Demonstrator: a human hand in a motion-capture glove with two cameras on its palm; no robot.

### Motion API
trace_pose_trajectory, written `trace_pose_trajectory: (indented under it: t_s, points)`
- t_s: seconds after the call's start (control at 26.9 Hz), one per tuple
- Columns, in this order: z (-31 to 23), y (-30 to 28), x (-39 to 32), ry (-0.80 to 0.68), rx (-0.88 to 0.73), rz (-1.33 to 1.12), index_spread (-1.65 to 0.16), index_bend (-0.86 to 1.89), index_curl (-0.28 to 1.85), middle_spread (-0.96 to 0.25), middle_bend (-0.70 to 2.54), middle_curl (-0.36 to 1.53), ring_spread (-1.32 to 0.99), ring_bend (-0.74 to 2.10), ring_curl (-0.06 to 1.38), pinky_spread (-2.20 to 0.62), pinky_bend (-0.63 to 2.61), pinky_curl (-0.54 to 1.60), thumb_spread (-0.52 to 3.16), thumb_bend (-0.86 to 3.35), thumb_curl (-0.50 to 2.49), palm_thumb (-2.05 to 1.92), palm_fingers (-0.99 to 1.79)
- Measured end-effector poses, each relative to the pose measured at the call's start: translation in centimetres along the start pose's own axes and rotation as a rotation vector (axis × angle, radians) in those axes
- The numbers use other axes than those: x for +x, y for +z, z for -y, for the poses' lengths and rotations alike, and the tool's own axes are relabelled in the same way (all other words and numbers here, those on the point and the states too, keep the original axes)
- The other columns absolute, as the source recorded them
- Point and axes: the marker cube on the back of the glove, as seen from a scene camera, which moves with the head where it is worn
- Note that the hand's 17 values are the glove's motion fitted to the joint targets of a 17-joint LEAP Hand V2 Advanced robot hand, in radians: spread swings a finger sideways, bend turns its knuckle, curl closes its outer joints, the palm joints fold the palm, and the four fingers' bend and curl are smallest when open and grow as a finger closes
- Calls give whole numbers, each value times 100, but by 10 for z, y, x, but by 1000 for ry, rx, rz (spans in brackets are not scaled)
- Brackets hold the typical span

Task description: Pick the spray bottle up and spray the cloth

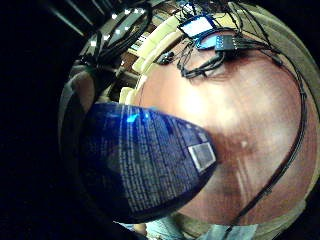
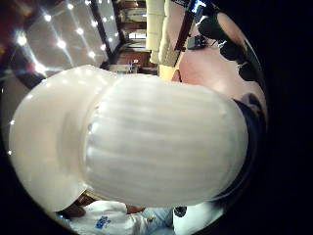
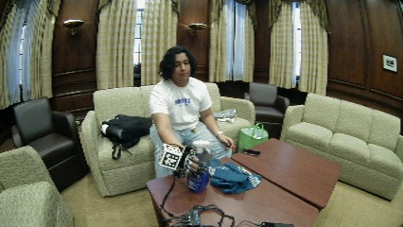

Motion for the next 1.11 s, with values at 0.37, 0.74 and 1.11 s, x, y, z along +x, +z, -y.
trace_pose_trajectory:
  t_s: [0.37, 0.74, 1.11]
  points:
    - [10, 12, -3, 20, 49, 13, -38, 11, 24, -18, 27, 43, -19, 59, 40, 4, 25, 36, 90, -4, 36, 59, 80]
    - [14, 16, -10, 7, 94, 47, -34, 29, 31, -20, 38, 45, -20, 47, 35, 3, 7, 29, 92, 1, 37, 65, 105]
    - [-1, 12, -19, -114, 244, 69, -29, 36, 41, -20, 46, 49, -23, 45, 37, -14, 27, 32, 69, 3, 50, 86, 137]
